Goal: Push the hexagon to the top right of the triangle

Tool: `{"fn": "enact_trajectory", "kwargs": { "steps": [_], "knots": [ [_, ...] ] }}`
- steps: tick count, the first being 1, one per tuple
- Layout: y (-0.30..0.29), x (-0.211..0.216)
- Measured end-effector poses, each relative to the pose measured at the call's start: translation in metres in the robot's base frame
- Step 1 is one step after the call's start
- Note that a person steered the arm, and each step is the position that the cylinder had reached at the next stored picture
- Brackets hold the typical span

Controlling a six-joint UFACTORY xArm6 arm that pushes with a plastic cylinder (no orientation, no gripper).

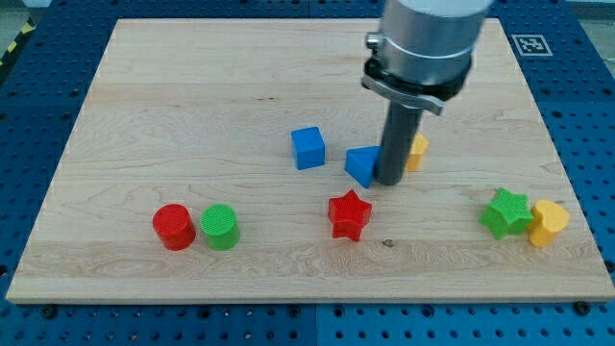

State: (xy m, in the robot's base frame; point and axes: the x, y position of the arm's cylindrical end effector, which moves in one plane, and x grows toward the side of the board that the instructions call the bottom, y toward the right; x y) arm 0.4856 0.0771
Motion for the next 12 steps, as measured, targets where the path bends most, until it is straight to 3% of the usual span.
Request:
{"fn": "enact_trajectory", "kwargs": {
  "steps": [2, 6, 8, 12],
  "knots": [
    [-0.01, -0.002],
    [0.084, -0.002],
    [0.09, -0.05],
    [0.088, -0.046]
  ]
}}
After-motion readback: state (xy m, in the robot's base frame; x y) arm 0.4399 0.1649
